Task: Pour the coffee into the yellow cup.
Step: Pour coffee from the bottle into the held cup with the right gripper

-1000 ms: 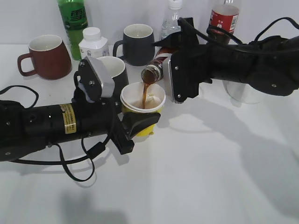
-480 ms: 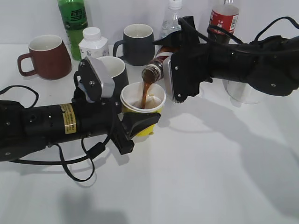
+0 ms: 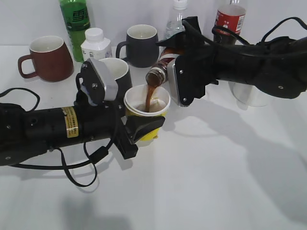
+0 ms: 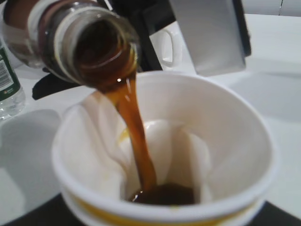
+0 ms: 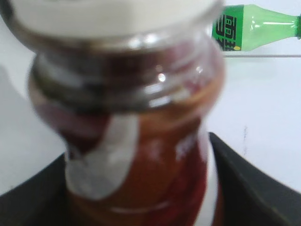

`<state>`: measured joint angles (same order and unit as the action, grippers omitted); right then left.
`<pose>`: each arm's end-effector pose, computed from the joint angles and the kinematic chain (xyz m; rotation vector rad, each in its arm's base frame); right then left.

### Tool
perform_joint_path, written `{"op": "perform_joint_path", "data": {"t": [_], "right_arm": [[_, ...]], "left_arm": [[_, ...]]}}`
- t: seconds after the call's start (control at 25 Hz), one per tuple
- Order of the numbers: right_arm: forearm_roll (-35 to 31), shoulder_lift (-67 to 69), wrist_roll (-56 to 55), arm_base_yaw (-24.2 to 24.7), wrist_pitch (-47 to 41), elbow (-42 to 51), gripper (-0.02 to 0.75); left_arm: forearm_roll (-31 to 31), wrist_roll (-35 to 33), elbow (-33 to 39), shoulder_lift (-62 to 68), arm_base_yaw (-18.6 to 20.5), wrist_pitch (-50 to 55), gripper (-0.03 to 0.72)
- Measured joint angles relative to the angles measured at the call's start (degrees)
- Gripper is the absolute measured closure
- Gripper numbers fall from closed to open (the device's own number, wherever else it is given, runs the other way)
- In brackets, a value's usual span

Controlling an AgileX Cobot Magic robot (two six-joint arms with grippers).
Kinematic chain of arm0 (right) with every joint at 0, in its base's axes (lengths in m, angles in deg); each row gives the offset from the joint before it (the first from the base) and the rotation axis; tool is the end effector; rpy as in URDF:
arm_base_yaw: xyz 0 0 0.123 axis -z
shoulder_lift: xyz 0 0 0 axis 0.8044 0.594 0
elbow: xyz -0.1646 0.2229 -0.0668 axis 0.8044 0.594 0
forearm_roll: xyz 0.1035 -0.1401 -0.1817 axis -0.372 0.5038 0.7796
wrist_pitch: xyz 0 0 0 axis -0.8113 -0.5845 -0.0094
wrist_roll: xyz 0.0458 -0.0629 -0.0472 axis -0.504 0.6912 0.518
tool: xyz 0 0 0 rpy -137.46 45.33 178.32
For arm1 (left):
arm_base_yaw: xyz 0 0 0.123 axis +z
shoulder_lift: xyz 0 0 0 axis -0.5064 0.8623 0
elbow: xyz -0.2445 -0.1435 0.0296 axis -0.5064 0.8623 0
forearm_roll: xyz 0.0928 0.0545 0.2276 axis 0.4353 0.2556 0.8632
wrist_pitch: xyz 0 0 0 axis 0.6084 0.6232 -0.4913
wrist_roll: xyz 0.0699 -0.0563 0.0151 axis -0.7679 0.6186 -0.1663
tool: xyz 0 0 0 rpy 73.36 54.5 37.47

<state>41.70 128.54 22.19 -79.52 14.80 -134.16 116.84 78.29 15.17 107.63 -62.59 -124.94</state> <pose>0.3375 0.2021 0.1917 -1.7321 0.7358 -0.4364 0.2471 -0.2110 0.1476 1.0572 1.5674 -0.7434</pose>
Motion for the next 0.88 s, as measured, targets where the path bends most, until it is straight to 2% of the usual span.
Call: {"op": "perform_joint_path", "data": {"t": [0.88], "right_arm": [[-0.13,-0.06,2.64,0.00,1.20,0.00,0.239]], "left_arm": [[0.02,0.00,0.00,0.00,-0.02,-0.24,0.298]]}}
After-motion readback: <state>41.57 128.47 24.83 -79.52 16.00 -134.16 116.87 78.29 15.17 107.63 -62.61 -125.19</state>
